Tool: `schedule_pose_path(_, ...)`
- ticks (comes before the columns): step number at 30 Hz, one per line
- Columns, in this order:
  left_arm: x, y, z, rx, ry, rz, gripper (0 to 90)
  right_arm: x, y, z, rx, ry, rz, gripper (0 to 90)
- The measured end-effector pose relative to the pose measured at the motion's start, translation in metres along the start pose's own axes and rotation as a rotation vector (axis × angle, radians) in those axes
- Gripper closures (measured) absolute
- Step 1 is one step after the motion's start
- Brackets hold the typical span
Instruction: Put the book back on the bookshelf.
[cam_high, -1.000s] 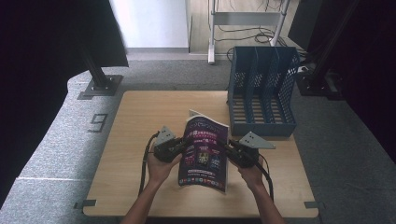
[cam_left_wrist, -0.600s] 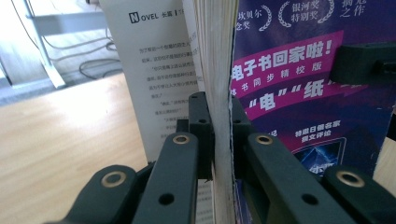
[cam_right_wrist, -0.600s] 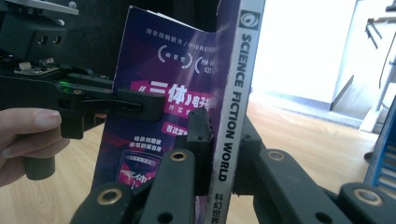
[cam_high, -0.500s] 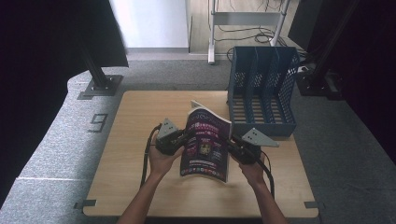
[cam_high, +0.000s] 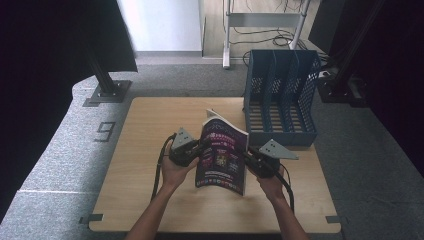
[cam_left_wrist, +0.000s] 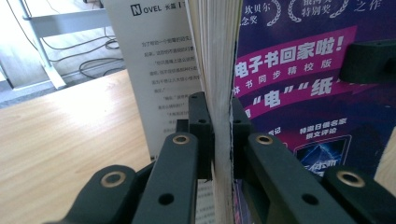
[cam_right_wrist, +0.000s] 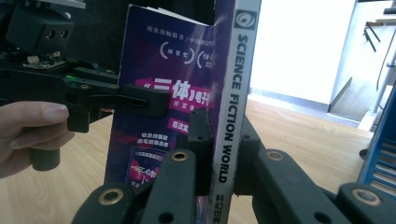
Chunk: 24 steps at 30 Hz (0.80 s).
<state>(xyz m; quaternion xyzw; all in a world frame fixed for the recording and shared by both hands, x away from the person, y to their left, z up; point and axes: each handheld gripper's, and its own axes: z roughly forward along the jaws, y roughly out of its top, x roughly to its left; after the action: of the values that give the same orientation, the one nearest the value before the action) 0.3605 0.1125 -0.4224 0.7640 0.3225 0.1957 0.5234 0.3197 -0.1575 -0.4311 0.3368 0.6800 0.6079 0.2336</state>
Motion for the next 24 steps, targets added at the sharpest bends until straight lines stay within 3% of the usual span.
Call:
schedule_pose_path(3,0.002,0.008,0.001,-0.016,0.0,0.006,85.4,-0.003,0.002,0.002,-0.026,-0.017,0.009,81.2)
schedule_pose_path(8,0.002,0.007,0.002,-0.02,-0.002,0.012,85.3,-0.004,-0.001,0.003,-0.053,-0.033,-0.028,81.2)
schedule_pose_path(14,-0.001,-0.004,-0.004,-0.04,-0.015,-0.006,84.4,-0.001,-0.007,-0.005,-0.053,-0.017,-0.042,81.4)
schedule_pose_path(19,-0.004,-0.006,-0.01,-0.045,-0.022,0.005,81.1,0.003,-0.008,-0.012,-0.049,0.005,-0.048,81.5)
schedule_pose_path(24,-0.004,-0.01,-0.012,-0.048,-0.027,0.011,71.2,0.004,-0.011,-0.018,-0.06,0.022,-0.039,81.5)
